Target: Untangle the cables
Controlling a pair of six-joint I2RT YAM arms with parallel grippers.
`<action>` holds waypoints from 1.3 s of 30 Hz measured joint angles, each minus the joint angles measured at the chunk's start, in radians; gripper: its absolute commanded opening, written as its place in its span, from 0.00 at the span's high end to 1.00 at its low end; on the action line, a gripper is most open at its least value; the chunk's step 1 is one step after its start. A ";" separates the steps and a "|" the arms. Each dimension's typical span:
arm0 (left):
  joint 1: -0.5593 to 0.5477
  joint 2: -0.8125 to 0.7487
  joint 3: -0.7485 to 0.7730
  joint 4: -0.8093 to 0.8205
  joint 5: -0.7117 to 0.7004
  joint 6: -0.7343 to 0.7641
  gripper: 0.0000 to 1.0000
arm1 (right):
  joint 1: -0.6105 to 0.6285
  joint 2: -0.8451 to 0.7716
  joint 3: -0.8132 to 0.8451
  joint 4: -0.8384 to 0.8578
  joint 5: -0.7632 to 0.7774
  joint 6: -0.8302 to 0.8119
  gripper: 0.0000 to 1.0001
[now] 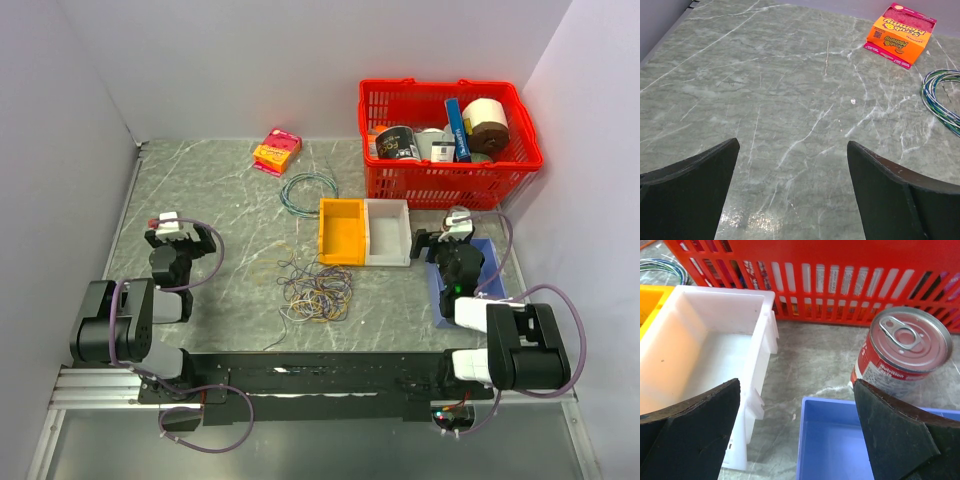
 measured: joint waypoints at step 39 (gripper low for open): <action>-0.819 -0.029 0.668 -1.513 0.465 0.513 0.04 | 0.395 -0.510 0.427 -1.041 -0.089 0.063 0.00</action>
